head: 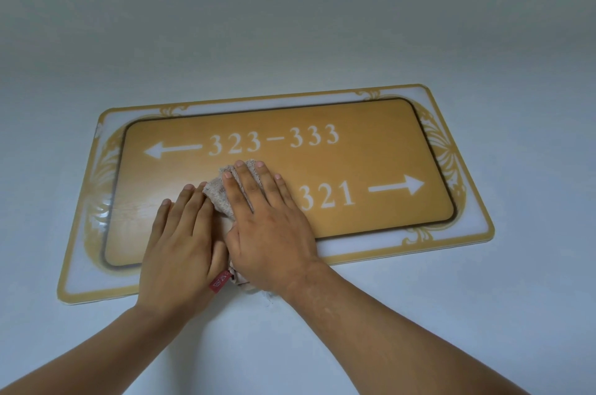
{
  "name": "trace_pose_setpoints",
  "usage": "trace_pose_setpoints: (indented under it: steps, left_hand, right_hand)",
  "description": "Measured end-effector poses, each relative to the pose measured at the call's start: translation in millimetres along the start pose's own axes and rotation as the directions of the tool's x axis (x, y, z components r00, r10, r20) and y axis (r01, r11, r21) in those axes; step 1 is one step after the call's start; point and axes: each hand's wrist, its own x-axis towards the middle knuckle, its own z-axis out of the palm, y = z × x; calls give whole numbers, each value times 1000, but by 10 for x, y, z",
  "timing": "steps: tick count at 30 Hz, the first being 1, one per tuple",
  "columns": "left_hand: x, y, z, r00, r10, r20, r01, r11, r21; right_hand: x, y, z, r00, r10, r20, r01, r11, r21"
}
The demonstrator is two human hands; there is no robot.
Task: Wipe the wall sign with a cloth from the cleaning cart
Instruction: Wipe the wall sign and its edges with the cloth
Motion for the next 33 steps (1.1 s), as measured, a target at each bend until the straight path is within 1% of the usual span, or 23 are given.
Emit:
trace_pose_setpoints:
  steps: [10, 19, 28, 33]
  left_hand:
    - [42, 139, 42, 1000, -15, 14, 15, 1000, 28]
    - [84, 246, 24, 998, 34, 48, -39, 992, 118]
    - [77, 304, 40, 999, 22, 46, -27, 995, 97]
    - [65, 378, 34, 999, 0, 33, -1, 999, 38]
  right_hand:
    - [-34, 121, -39, 1000, 4, -4, -4, 1000, 4]
    - [-70, 207, -65, 1000, 6, -14, -6, 1000, 17]
    - [-80, 255, -64, 1000, -3, -30, 4, 1000, 24]
    - [-90, 280, -69, 999, -6, -38, 7, 1000, 19]
